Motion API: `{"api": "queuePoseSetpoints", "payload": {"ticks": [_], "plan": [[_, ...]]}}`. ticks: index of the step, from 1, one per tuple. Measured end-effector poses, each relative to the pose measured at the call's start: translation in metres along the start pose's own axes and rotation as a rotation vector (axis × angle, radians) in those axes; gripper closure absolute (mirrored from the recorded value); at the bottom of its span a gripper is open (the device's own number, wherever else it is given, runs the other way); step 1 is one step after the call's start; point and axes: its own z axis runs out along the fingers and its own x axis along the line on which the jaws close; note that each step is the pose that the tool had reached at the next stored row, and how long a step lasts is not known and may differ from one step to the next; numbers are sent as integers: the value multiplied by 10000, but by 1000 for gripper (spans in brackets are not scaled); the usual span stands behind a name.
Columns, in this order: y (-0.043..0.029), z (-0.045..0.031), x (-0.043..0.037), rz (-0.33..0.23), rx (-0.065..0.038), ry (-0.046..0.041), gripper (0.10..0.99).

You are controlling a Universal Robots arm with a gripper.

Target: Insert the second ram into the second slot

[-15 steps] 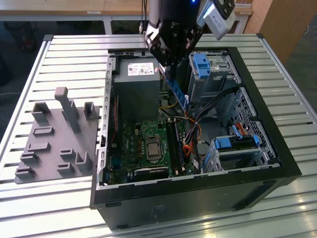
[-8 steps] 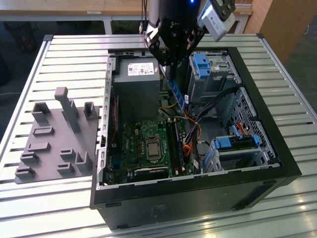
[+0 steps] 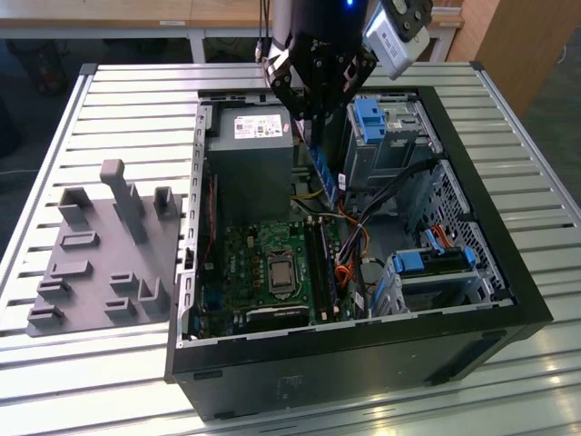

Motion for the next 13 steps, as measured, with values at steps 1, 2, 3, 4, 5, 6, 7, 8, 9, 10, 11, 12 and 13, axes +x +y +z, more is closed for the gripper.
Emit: {"api": "queuePoseSetpoints", "payload": {"ticks": [1,2,3,4,5,6,7,8,9,10,11,12,13], "plan": [[0,1,0,40,1,-1,957],[0,1,0,65,2,-2,957],[0,2,0,78,2,-2,957],[-1,4,0,87,1,-3,957],[-1,4,0,89,1,-3,957],[-1,7,0,90,1,-3,957],[-1,11,0,90,3,-3,957],[-1,13,0,90,4,-2,957],[-1,15,0,90,4,-2,957],[-1,17,0,90,4,-3,957],[-1,20,0,90,4,-3,957],[-1,22,1,90,4,-2,957],[-1,24,1,90,5,-2,957]]}}
